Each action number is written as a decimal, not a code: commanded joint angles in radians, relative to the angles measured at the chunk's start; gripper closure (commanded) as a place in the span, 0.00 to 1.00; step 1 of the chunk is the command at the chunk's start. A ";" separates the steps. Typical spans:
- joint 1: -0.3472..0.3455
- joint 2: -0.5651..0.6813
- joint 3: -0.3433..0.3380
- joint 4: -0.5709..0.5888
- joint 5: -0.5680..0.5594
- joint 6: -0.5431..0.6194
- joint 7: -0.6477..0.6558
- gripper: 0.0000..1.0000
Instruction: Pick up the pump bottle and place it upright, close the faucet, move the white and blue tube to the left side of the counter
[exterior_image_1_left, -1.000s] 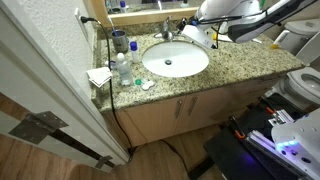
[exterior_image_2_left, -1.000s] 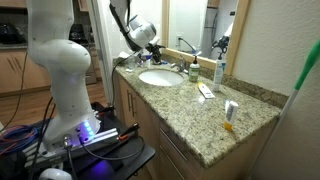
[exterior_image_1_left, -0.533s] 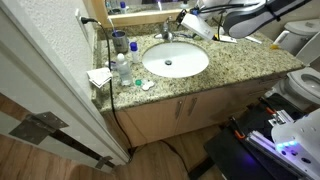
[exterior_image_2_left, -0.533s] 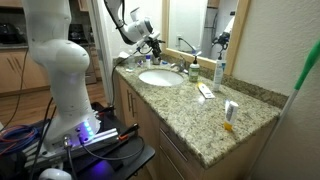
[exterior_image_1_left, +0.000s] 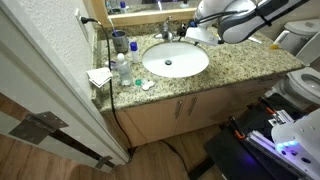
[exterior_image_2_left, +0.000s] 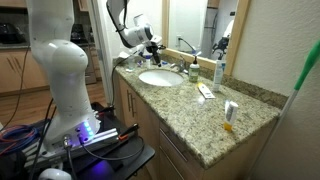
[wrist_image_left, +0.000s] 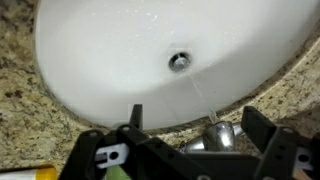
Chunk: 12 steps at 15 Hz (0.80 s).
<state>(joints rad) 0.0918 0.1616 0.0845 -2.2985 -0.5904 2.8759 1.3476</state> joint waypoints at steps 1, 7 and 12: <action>-0.096 -0.058 0.120 0.075 0.091 -0.208 -0.269 0.00; -0.028 -0.132 0.020 0.158 0.193 -0.226 -0.333 0.00; -0.017 -0.014 0.041 0.314 0.508 -0.329 -0.641 0.00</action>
<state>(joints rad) 0.0534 0.0410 0.1208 -2.1261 -0.2768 2.6288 0.8990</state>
